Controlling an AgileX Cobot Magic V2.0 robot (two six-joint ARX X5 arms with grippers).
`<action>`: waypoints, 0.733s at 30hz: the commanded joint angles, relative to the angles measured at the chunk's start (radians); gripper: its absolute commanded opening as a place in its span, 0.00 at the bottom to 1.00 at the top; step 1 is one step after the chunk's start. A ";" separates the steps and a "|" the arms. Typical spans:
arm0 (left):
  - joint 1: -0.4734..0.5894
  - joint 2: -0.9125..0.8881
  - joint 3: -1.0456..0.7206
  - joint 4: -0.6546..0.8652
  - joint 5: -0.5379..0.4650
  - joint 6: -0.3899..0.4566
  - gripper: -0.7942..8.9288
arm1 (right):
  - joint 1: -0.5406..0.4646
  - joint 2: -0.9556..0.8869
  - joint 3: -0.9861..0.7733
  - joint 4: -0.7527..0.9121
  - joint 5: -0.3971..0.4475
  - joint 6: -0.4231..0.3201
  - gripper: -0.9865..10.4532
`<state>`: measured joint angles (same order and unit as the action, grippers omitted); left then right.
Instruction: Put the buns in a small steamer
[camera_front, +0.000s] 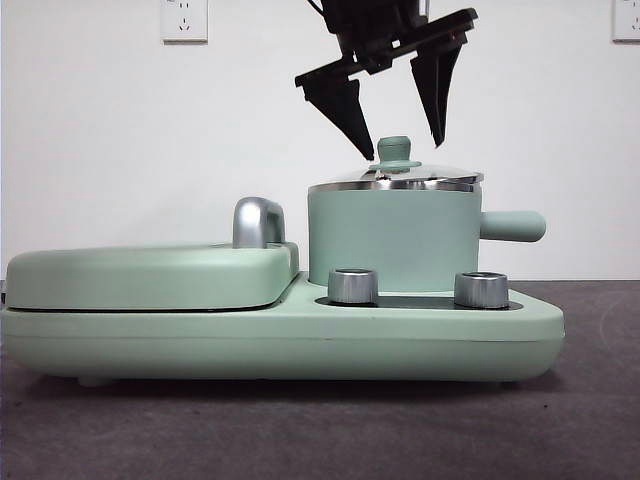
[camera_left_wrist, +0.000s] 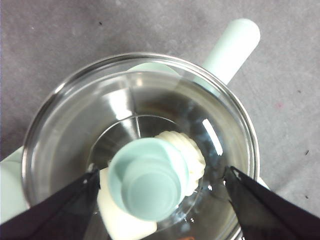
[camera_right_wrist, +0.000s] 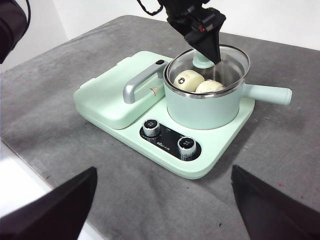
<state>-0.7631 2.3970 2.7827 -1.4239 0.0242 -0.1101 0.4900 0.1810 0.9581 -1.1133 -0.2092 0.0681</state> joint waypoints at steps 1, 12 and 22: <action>-0.011 -0.068 0.012 -0.046 0.002 -0.011 0.51 | 0.005 0.000 0.010 0.012 0.000 0.011 0.46; -0.103 -0.600 -0.369 -0.061 0.003 -0.036 0.50 | 0.005 0.000 0.010 0.013 -0.089 0.010 0.46; -0.106 -1.259 -1.298 0.034 -0.118 -0.180 0.50 | 0.005 0.000 0.010 0.014 -0.107 -0.001 0.46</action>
<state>-0.8600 1.1835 1.5455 -1.4170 -0.0849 -0.2348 0.4900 0.1810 0.9581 -1.1126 -0.3138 0.0673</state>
